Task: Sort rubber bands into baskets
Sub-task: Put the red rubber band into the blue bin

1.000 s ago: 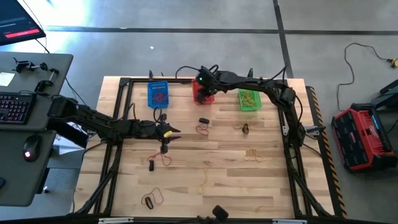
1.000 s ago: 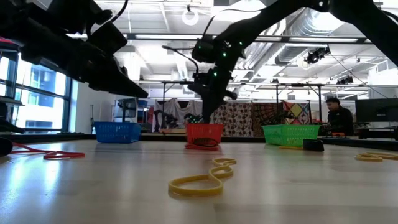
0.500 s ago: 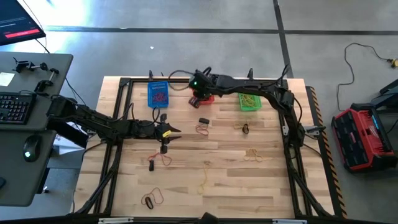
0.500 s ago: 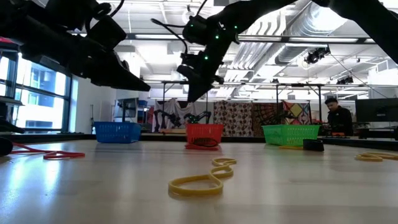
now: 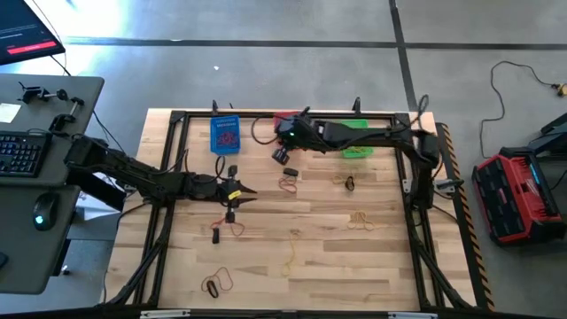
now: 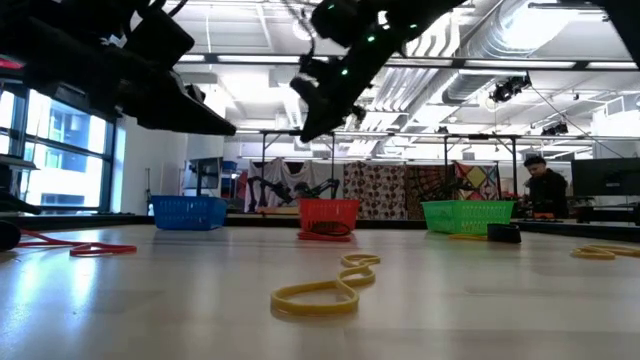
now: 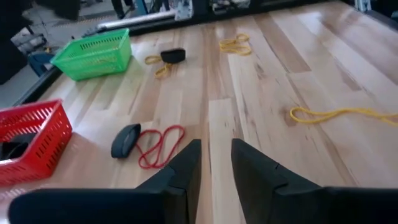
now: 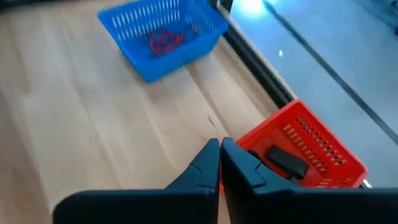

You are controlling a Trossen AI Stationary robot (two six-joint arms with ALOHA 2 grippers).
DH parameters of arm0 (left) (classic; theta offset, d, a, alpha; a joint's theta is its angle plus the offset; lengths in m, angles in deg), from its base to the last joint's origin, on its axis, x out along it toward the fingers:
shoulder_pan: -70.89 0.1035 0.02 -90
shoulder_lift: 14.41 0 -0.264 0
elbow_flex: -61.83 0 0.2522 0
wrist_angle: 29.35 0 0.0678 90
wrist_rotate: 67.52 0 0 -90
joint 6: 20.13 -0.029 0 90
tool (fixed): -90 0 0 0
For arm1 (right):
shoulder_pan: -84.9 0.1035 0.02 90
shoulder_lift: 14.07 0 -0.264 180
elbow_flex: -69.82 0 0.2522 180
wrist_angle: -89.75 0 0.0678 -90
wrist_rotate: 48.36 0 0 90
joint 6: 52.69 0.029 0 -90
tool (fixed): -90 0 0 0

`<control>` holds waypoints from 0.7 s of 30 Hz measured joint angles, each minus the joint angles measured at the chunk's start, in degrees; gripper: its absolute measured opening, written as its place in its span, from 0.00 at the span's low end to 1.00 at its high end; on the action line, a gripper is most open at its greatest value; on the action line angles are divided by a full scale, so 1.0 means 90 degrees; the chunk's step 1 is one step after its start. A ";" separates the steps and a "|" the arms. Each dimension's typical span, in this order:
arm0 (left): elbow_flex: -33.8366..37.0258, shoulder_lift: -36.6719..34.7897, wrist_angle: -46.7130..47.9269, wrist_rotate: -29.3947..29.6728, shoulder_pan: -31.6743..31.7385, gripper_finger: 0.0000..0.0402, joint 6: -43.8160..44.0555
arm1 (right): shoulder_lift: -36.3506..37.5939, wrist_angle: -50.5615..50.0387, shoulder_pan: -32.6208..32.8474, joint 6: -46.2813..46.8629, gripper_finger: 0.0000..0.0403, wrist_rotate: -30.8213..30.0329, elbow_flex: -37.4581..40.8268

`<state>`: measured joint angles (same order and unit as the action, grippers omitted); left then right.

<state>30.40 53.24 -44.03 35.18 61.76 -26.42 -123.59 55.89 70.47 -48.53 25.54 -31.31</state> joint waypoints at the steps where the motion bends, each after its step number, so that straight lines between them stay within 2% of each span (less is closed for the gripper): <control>1: 0.0000 -0.0037 -0.0012 -0.0005 0.0000 0.19 -0.0015 | 0.0163 0.0241 0.0046 0.0054 0.00 -0.0002 0.0256; 6: 0.0000 -0.0242 0.0107 -0.0060 0.0002 0.16 -0.0047 | 0.0861 0.1470 0.0419 0.0351 0.00 -0.0132 0.1588; 11: -0.0004 -0.0585 0.0614 -0.0481 0.0002 0.12 -0.0015 | 0.1437 0.2116 0.1054 0.0690 0.00 -0.0947 0.2602; 16: -0.0371 -0.0946 0.1943 -0.1158 0.0002 0.07 0.0417 | 0.1623 0.2283 0.1837 0.1146 0.00 -0.1736 0.3166; 21: -0.0774 -0.1053 0.3095 -0.1700 -0.0126 0.02 0.1013 | 0.1623 0.2654 0.2546 0.1538 0.00 -0.2095 0.3540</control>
<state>23.43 43.77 -16.17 19.88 60.63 -17.30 -108.99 79.78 93.39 -34.69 6.68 0.55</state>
